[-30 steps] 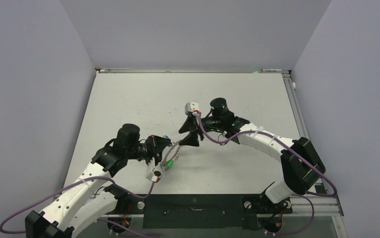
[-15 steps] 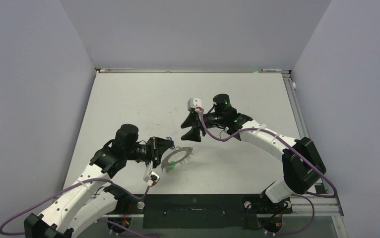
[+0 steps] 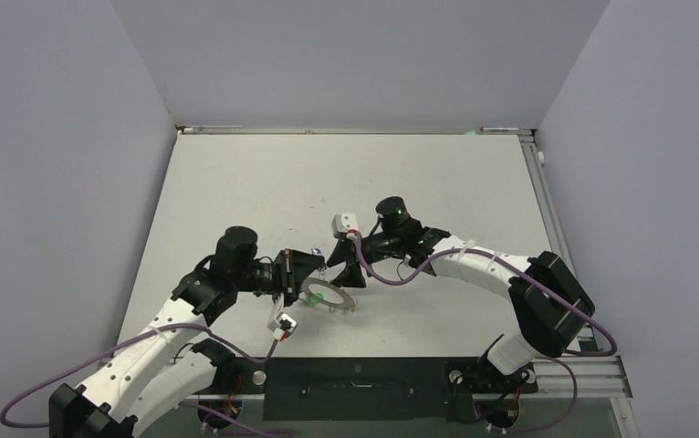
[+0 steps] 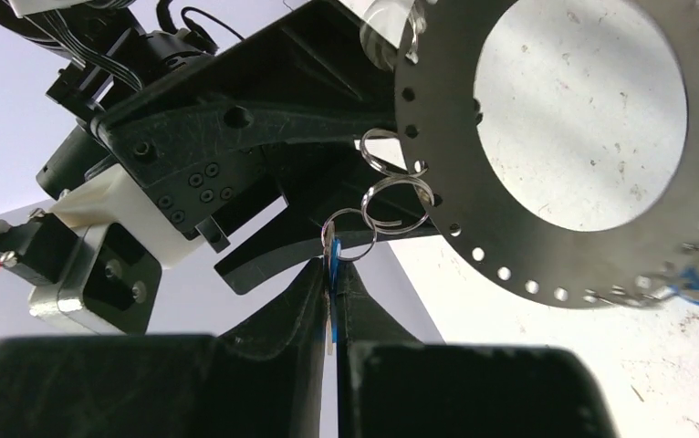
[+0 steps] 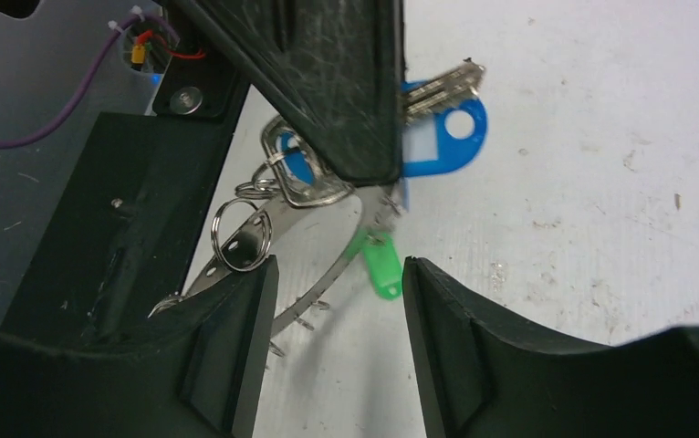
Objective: Remove the keys from the keyring
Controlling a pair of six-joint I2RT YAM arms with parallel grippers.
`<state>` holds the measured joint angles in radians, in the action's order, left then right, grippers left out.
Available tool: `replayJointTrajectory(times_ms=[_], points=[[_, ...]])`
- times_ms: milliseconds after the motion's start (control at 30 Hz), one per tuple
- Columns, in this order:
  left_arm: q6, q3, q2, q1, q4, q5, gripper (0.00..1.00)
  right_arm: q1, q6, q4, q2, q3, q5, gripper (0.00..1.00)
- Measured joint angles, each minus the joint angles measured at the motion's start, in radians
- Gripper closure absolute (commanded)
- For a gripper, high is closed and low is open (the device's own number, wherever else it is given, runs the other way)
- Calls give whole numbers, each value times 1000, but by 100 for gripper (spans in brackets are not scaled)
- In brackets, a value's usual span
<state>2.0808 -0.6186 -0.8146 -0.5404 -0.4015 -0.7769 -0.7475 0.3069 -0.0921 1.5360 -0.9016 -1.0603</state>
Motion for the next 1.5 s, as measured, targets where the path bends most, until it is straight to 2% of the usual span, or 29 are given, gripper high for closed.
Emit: replayJointTrajectory(times_ms=[500,667,933,1100,1333,1500], points=[[1,84,-5,0,42,-13,100,-23,12,4,0,2,-26,50],[1,92,-5,0,49,-14,100,-27,36,19,0,-1,-29,57],[1,92,-5,0,55,-13,100,-33,-2,-10,0,-1,-29,61],[1,92,-3,1,55,-13,100,-34,-15,-28,0,-1,-29,70],[1,92,-3,11,60,-6,100,-39,-19,-29,0,-2,-29,93],[0,92,0,21,61,-2,100,-40,3,-26,0,-2,-27,95]])
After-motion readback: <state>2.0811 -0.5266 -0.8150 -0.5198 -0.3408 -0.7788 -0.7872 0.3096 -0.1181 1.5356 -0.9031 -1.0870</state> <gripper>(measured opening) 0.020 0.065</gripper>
